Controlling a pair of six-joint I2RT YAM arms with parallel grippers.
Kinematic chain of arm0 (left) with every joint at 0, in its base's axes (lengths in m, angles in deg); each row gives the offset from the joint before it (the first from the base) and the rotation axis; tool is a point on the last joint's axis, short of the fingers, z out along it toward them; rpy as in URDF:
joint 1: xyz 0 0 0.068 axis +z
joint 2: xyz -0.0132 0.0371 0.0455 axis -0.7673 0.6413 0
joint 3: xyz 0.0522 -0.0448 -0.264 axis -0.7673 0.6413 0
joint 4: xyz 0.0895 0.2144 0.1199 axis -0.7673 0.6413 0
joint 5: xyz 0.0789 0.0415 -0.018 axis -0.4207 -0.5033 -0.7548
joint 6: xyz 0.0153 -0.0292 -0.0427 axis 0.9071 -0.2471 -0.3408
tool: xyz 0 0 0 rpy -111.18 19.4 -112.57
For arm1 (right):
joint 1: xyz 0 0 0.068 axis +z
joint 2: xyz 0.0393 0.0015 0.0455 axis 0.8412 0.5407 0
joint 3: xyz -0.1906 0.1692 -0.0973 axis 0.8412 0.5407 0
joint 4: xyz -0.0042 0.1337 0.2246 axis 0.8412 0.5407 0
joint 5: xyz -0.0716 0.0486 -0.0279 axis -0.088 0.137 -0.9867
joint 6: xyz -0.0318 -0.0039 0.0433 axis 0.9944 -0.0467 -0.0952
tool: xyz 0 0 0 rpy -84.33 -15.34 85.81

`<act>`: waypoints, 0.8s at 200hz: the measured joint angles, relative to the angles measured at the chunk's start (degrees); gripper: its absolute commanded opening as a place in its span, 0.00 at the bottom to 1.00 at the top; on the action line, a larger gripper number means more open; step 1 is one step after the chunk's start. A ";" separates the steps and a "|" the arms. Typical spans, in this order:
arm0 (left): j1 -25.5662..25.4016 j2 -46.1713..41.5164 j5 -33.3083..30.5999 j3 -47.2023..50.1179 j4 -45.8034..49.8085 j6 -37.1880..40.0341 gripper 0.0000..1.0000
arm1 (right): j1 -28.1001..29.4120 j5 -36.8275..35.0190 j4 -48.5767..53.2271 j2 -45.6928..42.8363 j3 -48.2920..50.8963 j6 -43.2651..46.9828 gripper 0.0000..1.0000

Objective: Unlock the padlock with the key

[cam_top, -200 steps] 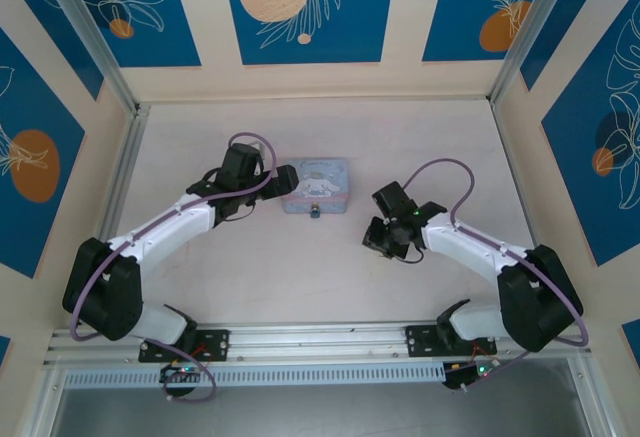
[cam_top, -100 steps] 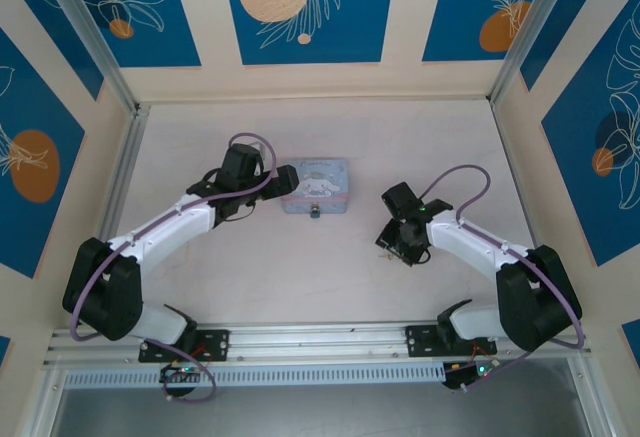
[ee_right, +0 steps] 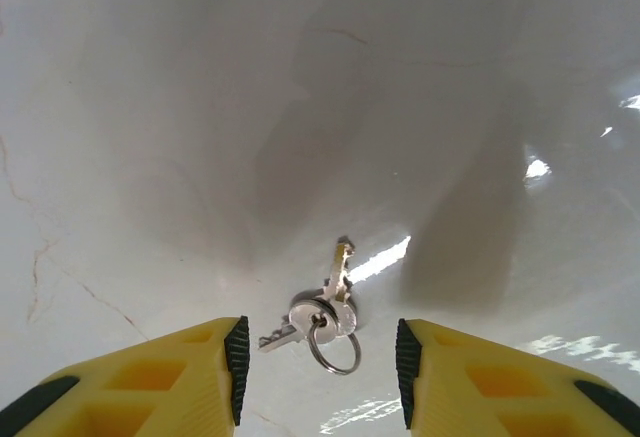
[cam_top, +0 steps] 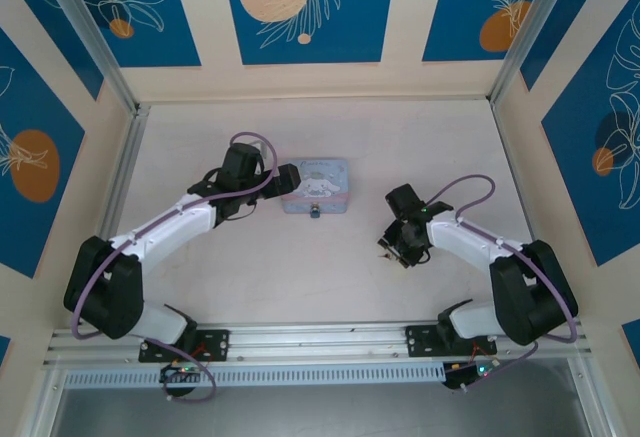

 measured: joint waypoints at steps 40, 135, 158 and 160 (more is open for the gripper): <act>0.00 0.52 0.37 0.00 -0.33 -0.11 1.00 | 0.42 0.44 -0.90 1.62 0.02 -1.14 0.43; 0.00 1.22 0.98 0.00 -0.72 -0.13 1.00 | 1.57 0.55 -1.25 3.13 0.17 -2.43 0.39; 0.00 1.22 1.03 0.00 -0.70 -0.13 1.00 | 1.57 0.42 -1.22 3.17 0.15 -2.43 0.39; 0.00 1.22 1.03 0.00 -0.70 -0.13 1.00 | 1.57 0.42 -1.22 3.17 0.15 -2.43 0.39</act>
